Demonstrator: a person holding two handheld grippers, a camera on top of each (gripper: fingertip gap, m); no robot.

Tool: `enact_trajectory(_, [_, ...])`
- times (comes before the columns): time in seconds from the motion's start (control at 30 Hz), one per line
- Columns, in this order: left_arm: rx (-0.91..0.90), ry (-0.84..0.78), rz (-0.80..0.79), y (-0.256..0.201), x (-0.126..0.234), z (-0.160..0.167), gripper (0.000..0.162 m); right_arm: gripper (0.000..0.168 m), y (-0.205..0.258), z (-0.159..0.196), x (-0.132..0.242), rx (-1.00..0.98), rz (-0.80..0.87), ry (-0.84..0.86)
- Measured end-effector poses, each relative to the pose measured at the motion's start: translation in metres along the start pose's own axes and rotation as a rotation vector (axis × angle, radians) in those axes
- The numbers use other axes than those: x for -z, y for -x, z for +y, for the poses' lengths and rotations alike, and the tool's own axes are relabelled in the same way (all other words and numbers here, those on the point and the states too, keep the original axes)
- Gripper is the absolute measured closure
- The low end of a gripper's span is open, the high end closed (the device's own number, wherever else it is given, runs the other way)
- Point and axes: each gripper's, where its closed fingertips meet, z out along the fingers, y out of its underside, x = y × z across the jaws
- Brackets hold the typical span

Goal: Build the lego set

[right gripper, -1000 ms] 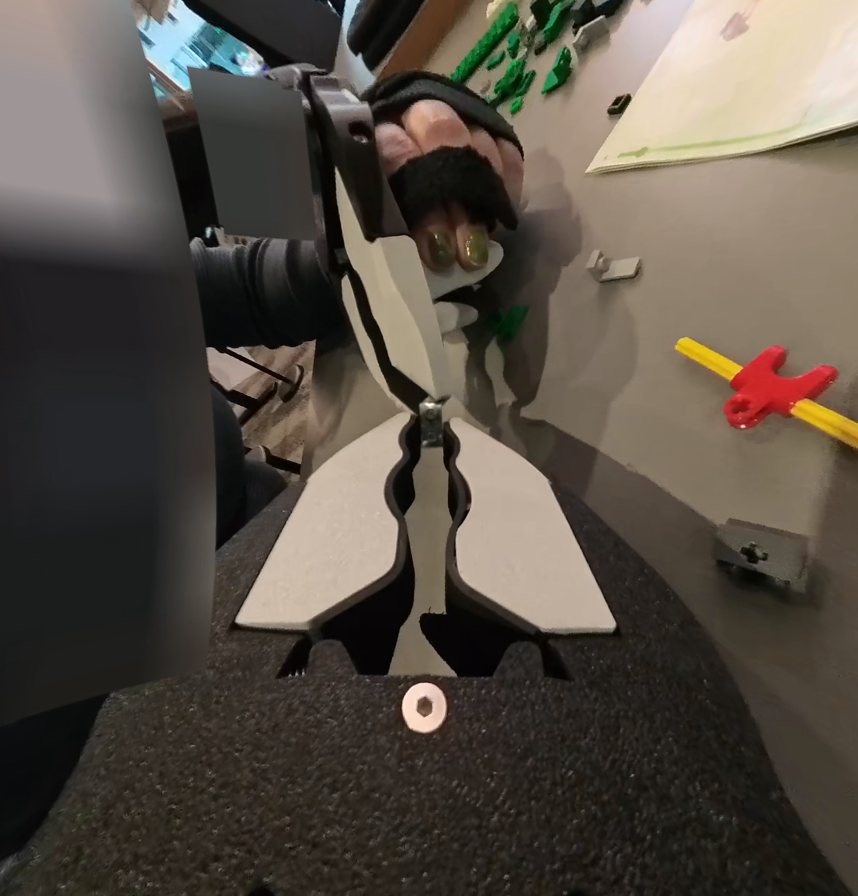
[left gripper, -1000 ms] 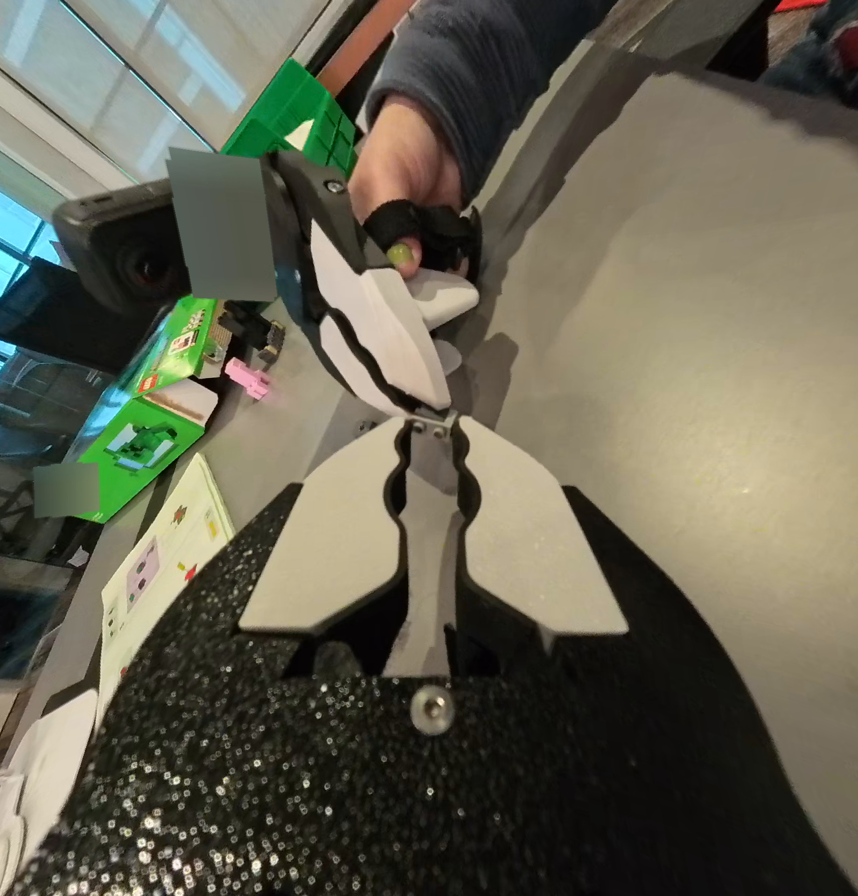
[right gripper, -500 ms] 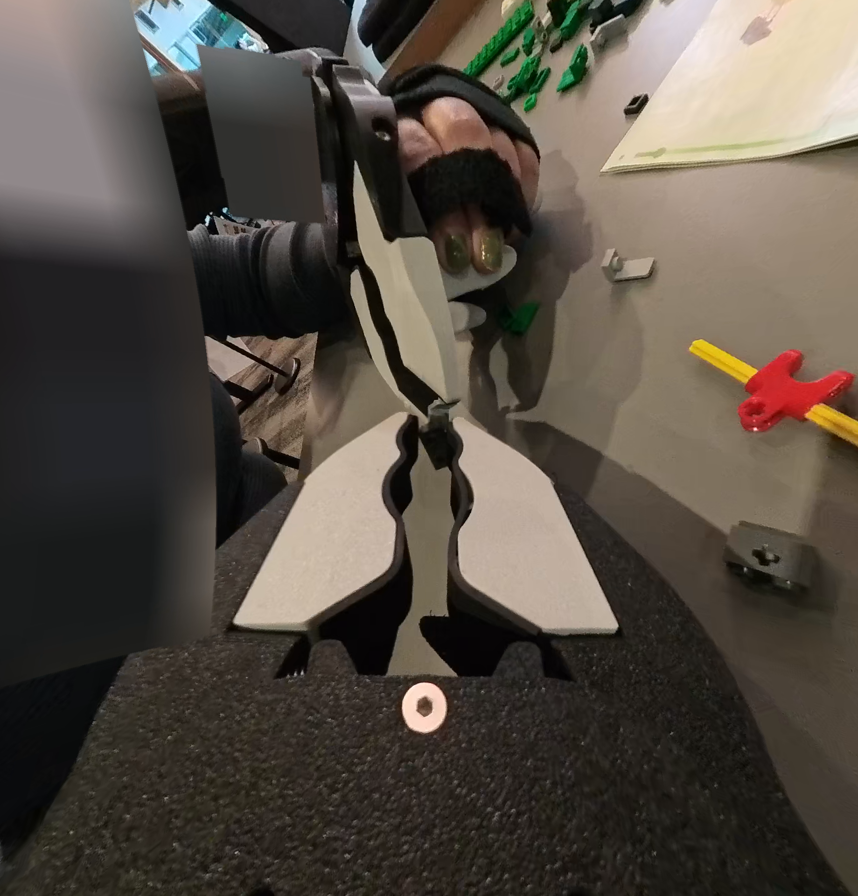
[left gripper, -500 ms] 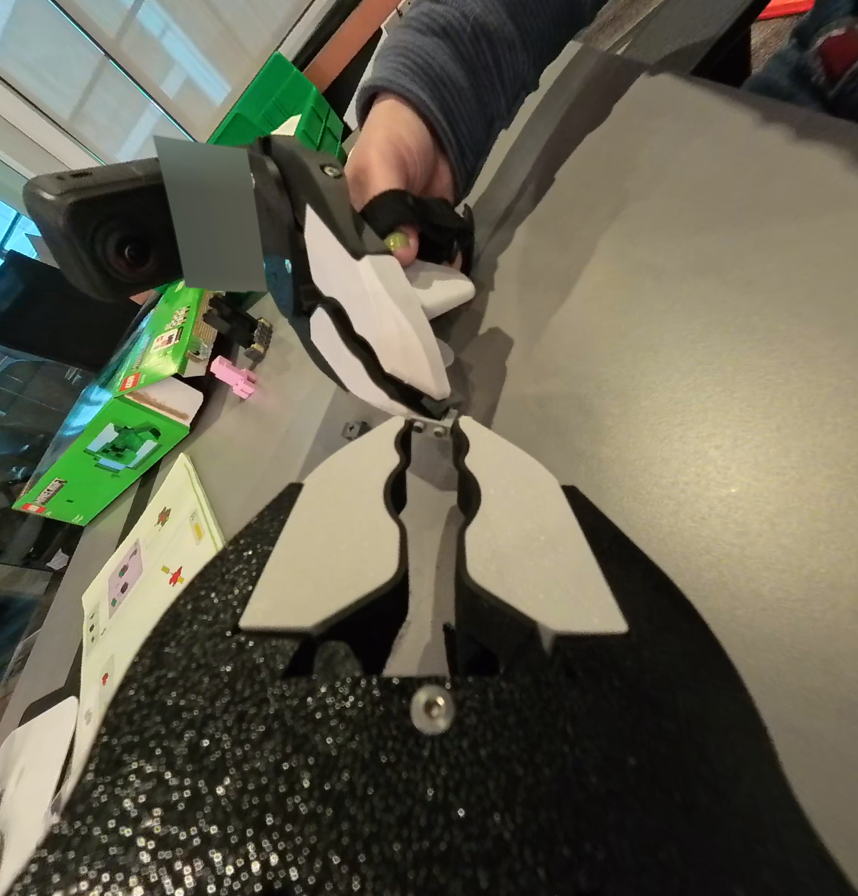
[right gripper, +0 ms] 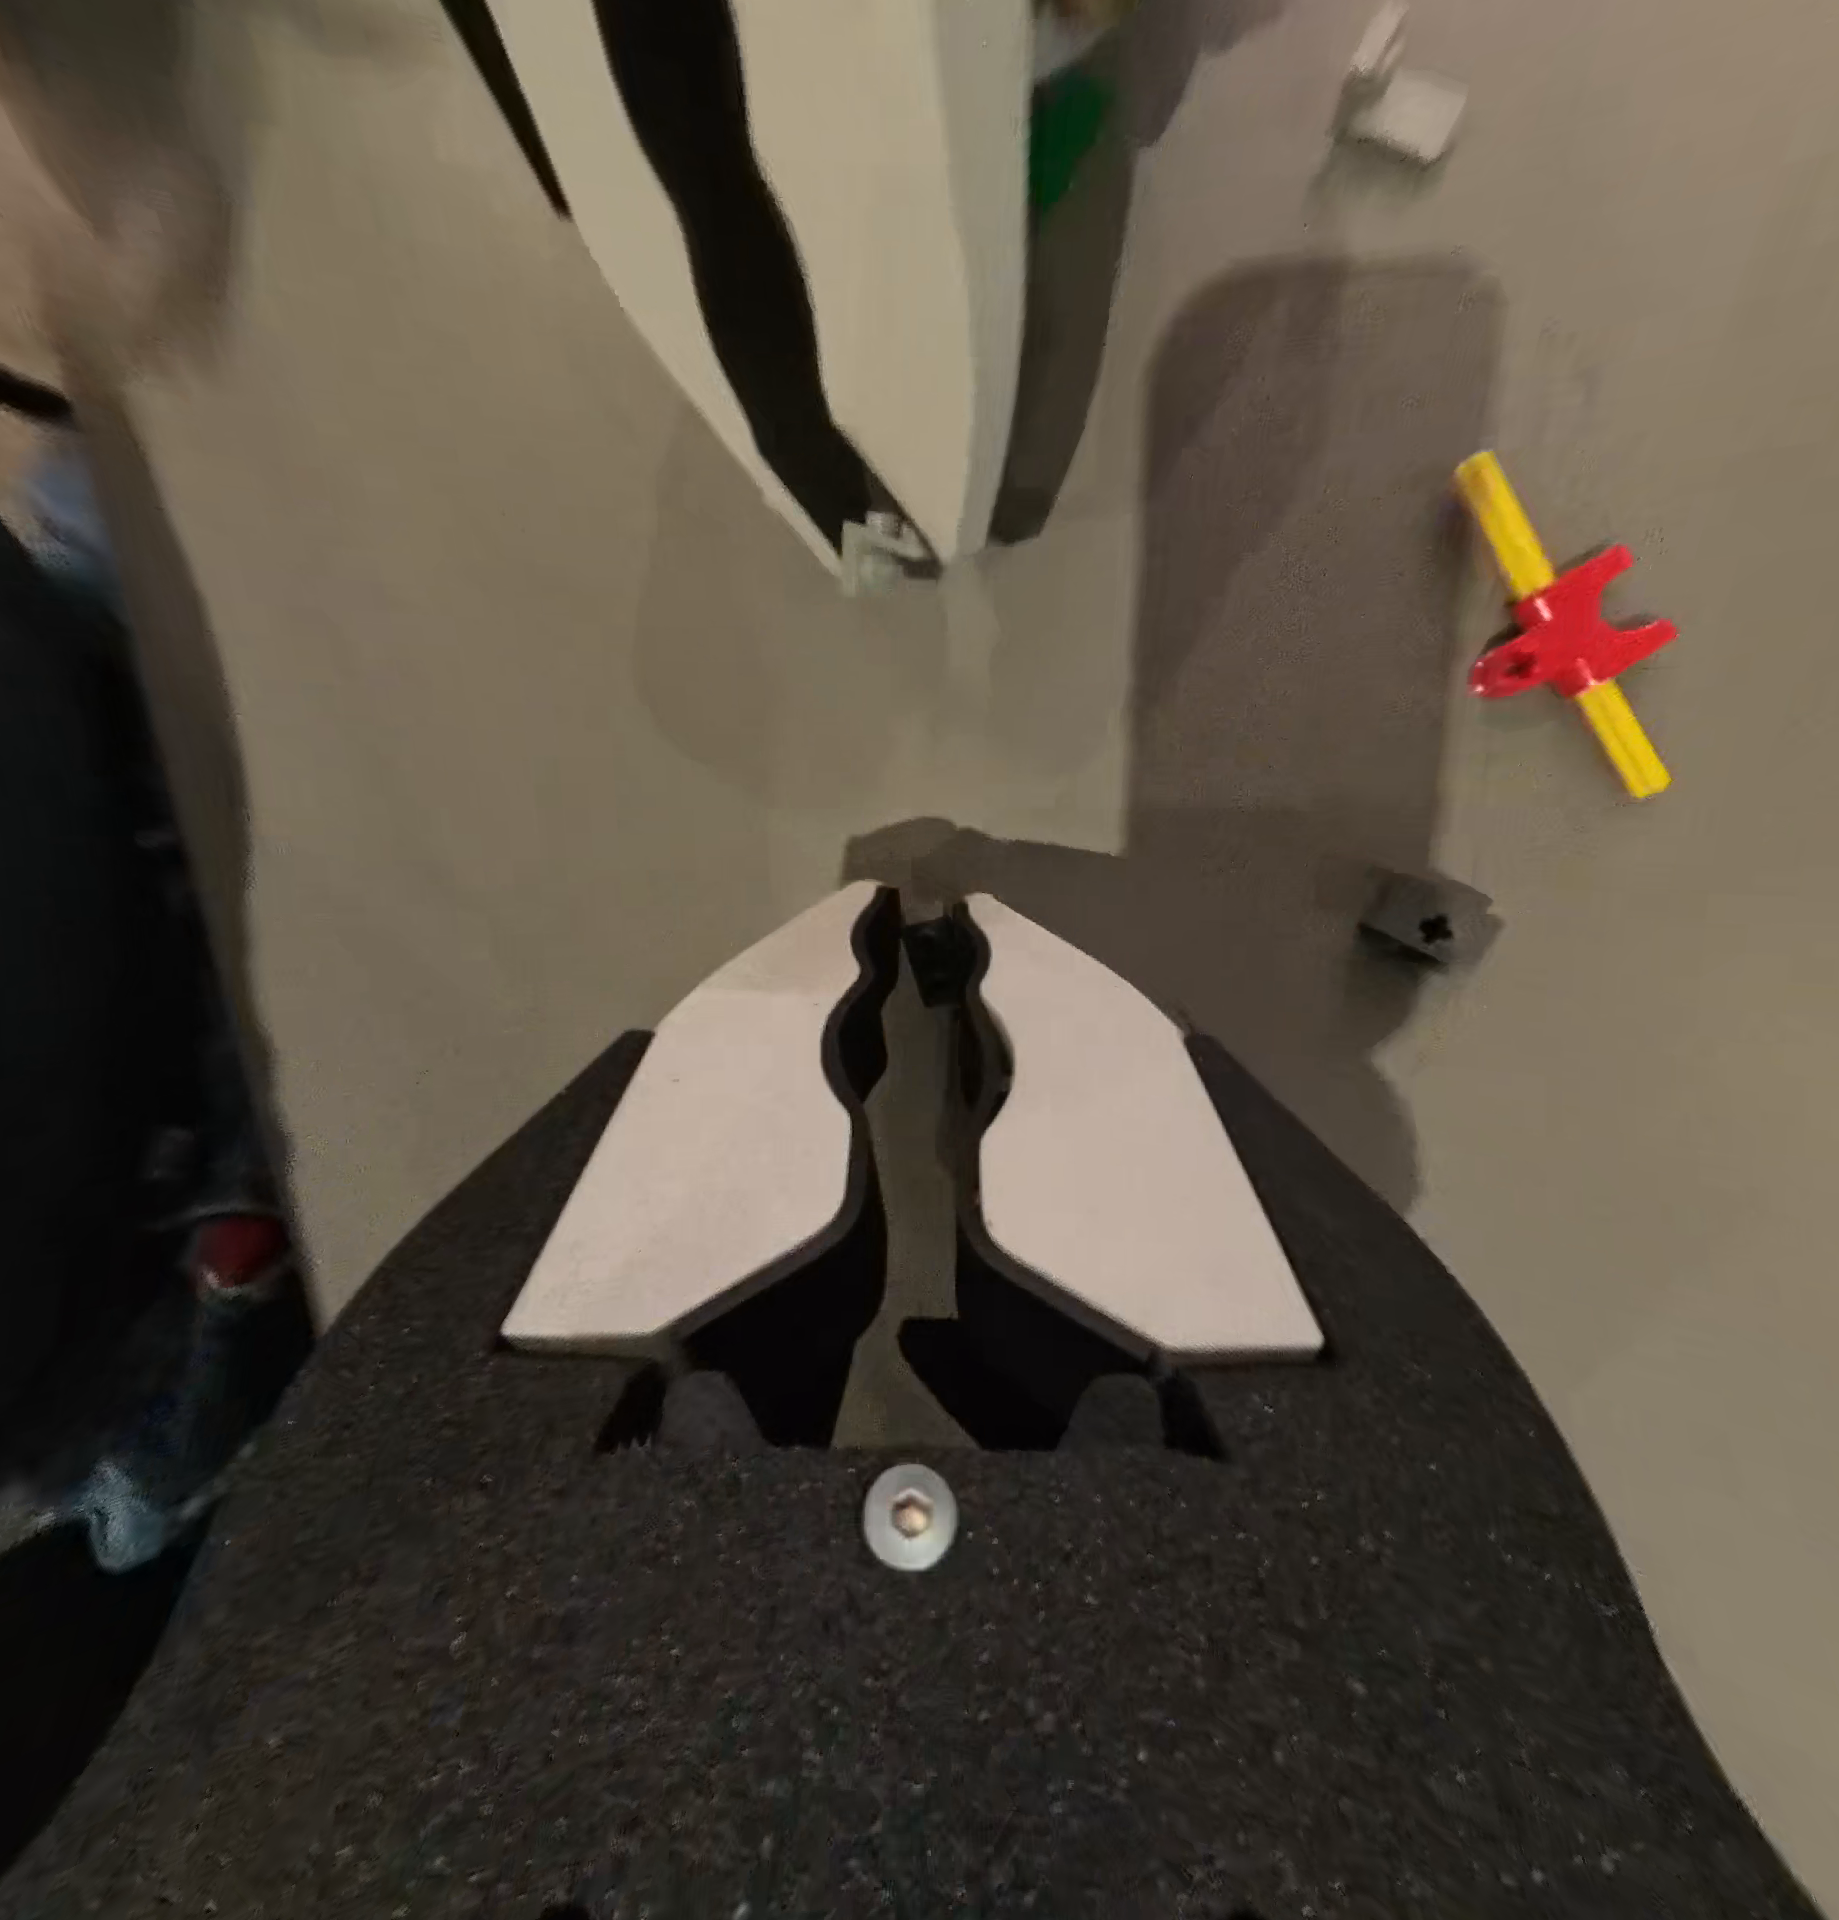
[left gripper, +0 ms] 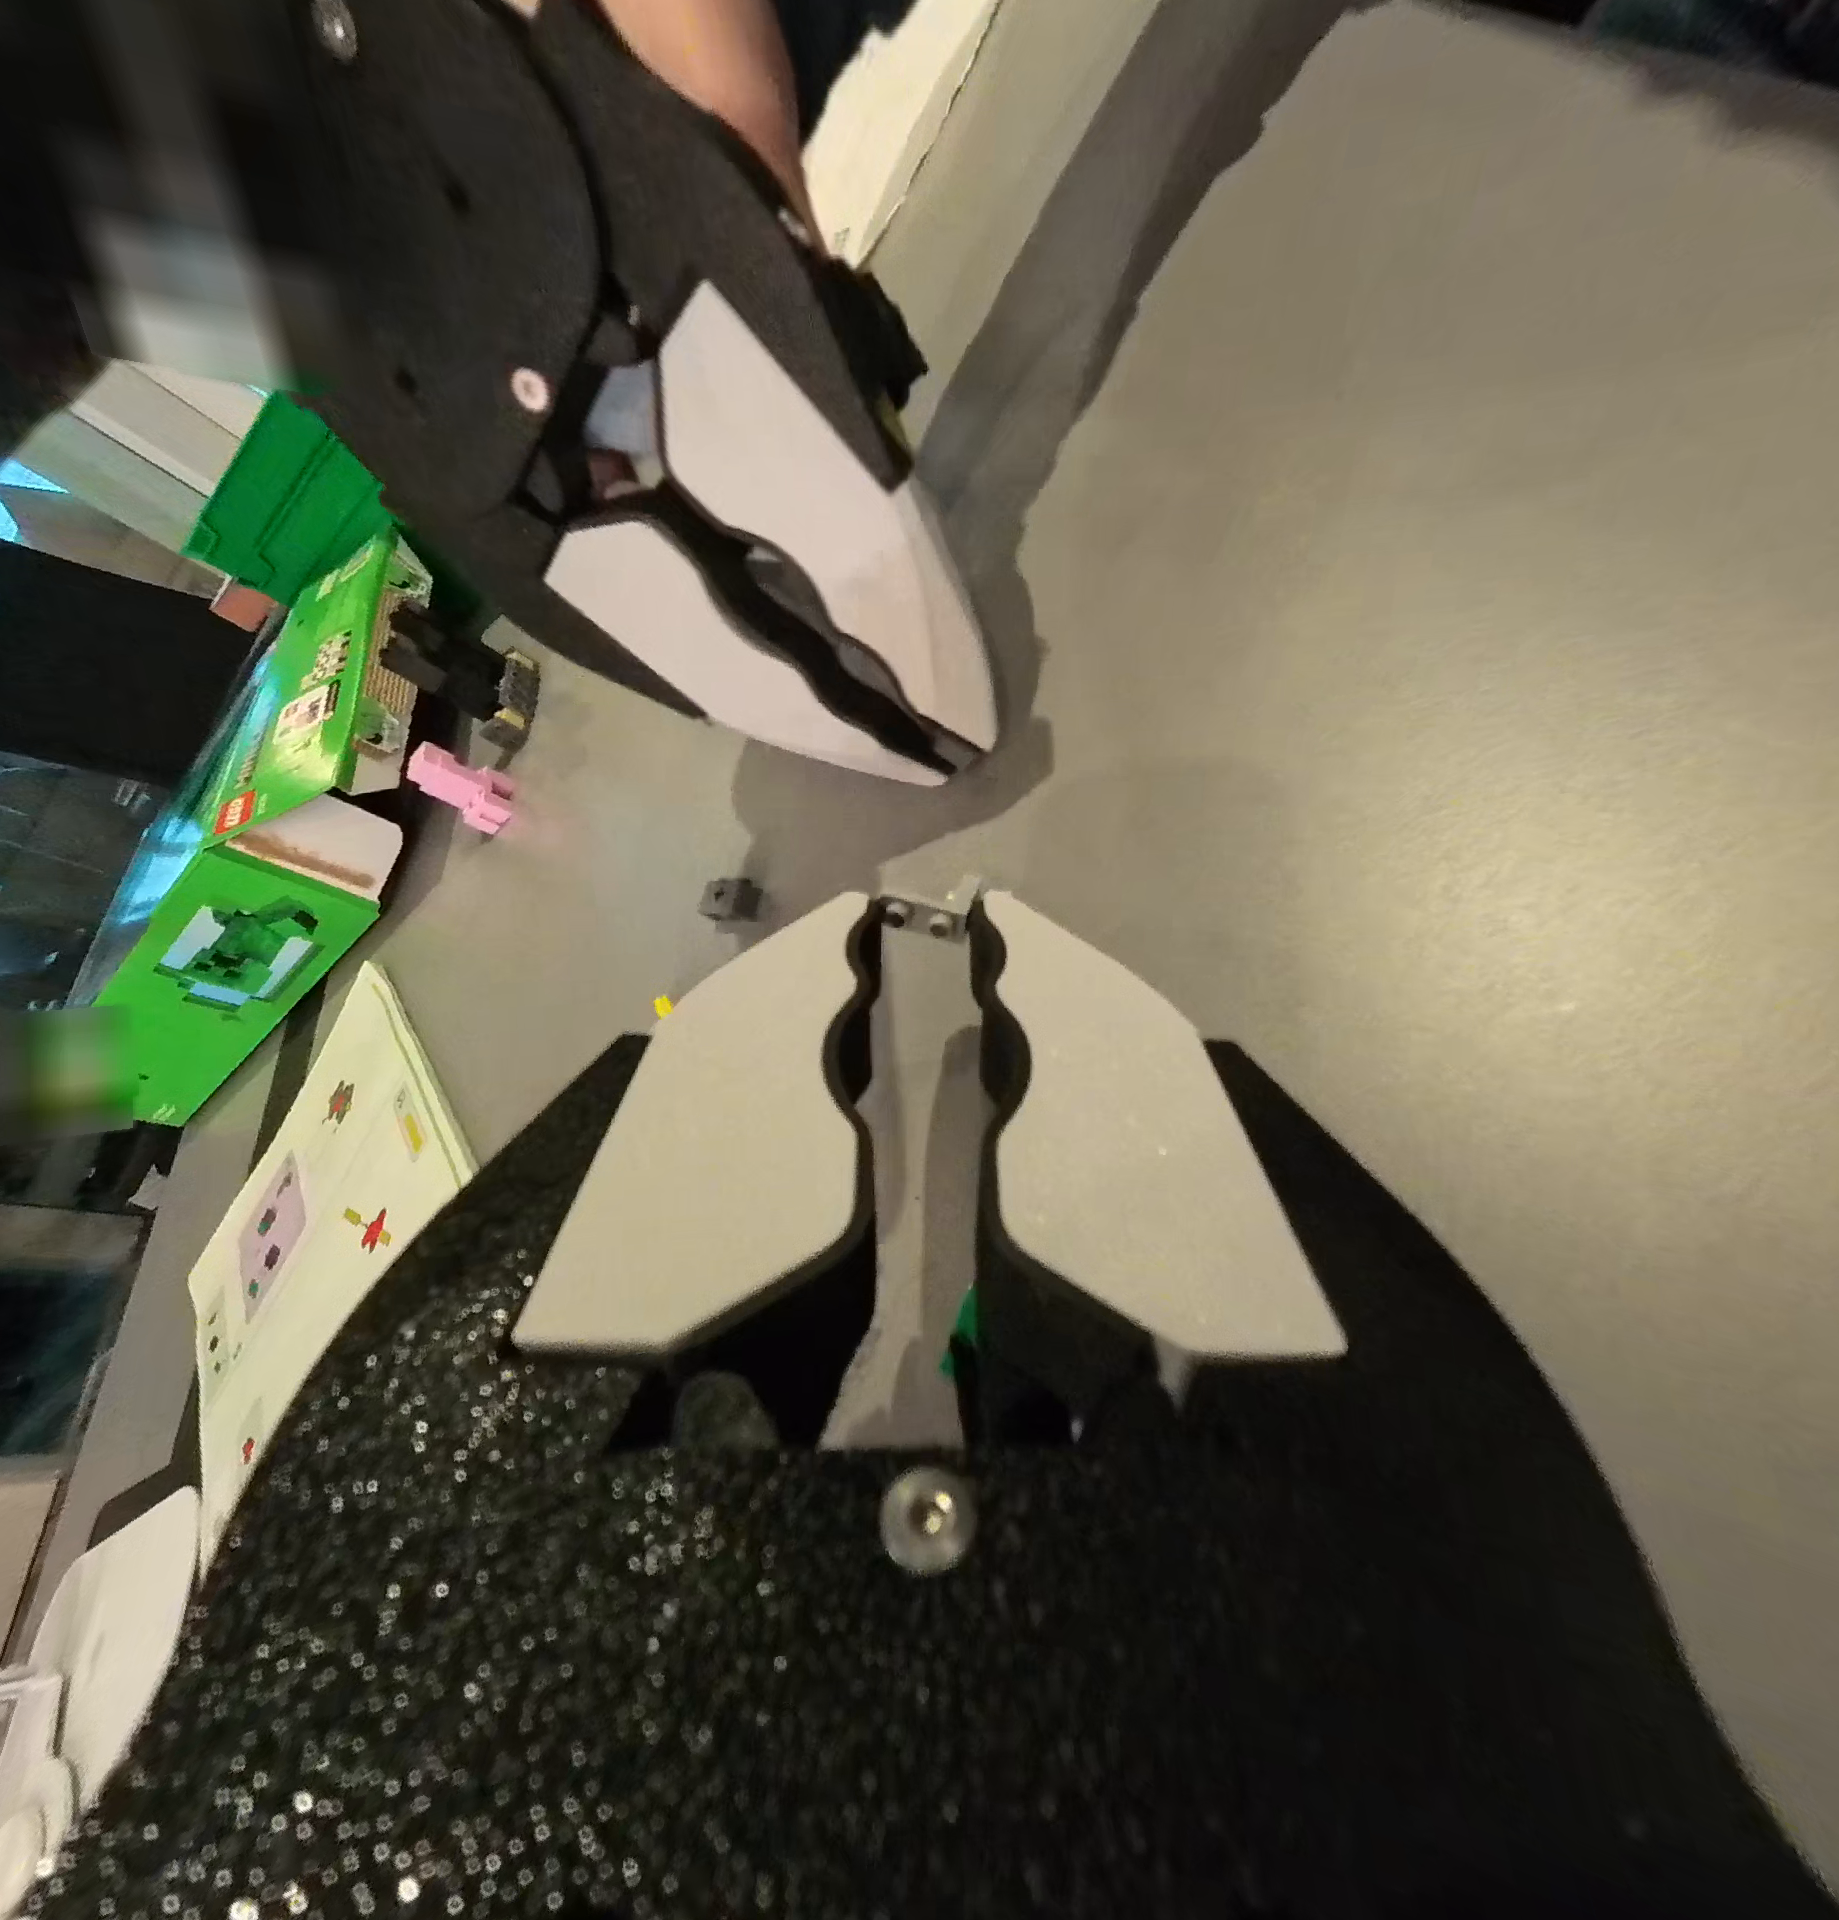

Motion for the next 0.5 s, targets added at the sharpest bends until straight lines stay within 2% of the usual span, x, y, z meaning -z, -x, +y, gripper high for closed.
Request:
enact_trajectory(0.07, [-0.005, 0.006, 0.002, -0.001, 0.000, 0.001, 0.146, 0.159, 0.001, 0.000, -0.002, 0.040, 0.044, 0.045])
enact_trajectory(0.13, [-0.010, 0.011, 0.002, -0.001, -0.001, 0.001, 0.146, 0.146, 0.003, 0.001, -0.002, 0.078, 0.074, 0.076])
enact_trajectory(0.17, [-0.012, 0.013, 0.001, -0.002, -0.001, 0.001, 0.146, 0.145, 0.004, 0.002, -0.001, 0.102, 0.087, 0.086])
enact_trajectory(0.4, [-0.012, 0.010, 0.003, -0.002, -0.001, 0.001, 0.146, 0.156, 0.002, 0.006, 0.014, 0.252, 0.203, 0.090])
enact_trajectory(0.5, [-0.013, 0.011, 0.004, -0.002, -0.001, 0.001, 0.146, 0.155, 0.001, 0.003, 0.012, 0.337, 0.224, 0.110])
